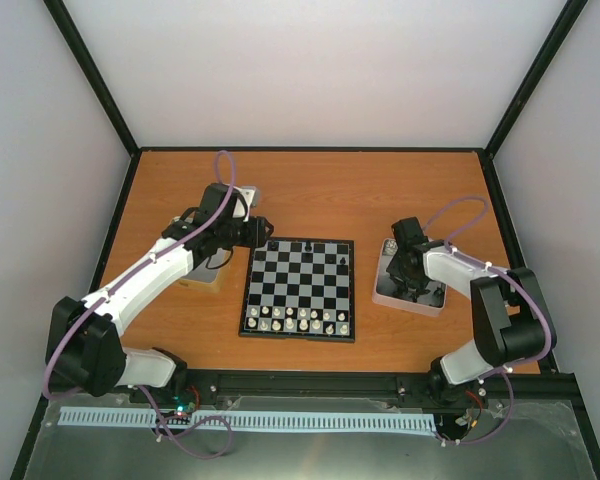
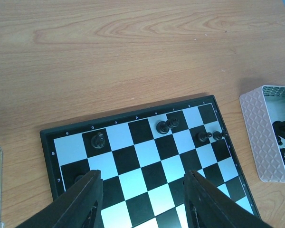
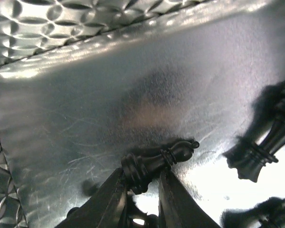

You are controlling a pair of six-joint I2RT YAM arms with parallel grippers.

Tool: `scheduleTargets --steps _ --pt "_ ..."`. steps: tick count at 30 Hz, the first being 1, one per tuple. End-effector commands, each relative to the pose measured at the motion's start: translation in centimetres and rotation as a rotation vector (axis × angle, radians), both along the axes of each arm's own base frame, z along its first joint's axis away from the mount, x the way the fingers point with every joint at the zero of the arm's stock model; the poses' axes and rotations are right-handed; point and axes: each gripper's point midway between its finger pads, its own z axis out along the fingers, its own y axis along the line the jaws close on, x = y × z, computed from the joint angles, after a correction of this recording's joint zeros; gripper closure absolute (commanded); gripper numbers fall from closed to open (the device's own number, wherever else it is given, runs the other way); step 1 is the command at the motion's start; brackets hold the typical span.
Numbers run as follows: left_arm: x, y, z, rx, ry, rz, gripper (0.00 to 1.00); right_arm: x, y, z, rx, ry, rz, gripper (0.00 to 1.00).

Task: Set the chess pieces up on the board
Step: Pick up the chess piece from the storage box.

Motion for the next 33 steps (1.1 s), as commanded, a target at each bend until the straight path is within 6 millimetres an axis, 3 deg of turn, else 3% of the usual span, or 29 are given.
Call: scheduleTargets --steps 1,5,11,15,21,33 --pt "0.4 0.0 1.5 -0.033 -0.046 0.005 0.52 0.4 -0.8 -0.4 -0.051 -0.003 0.019 0.80" --pt "0.3 0.0 1.7 -0.042 -0.050 0.002 0.52 1.3 -0.6 1.1 -0.050 -0.054 0.043 0.77" --pt "0.2 -0.2 1.7 -0.053 -0.050 -0.001 0.52 0.5 -1.5 0.6 -0.086 -0.015 0.003 0.53" --pt "0.2 -0.2 1.7 -0.051 -0.050 -0.002 0.52 0.2 -1.8 -0.2 -0.091 0.002 -0.034 0.52" --pt "0.2 -0.2 1.5 -0.050 -0.046 -0.004 0.52 1.4 -2.2 -0.6 -0.119 -0.008 -0.058 0.51" --pt "0.2 -0.1 1.3 -0.045 -0.046 -0.001 0.52 1.9 -1.4 -1.3 -0.115 0.030 0.044 0.54"
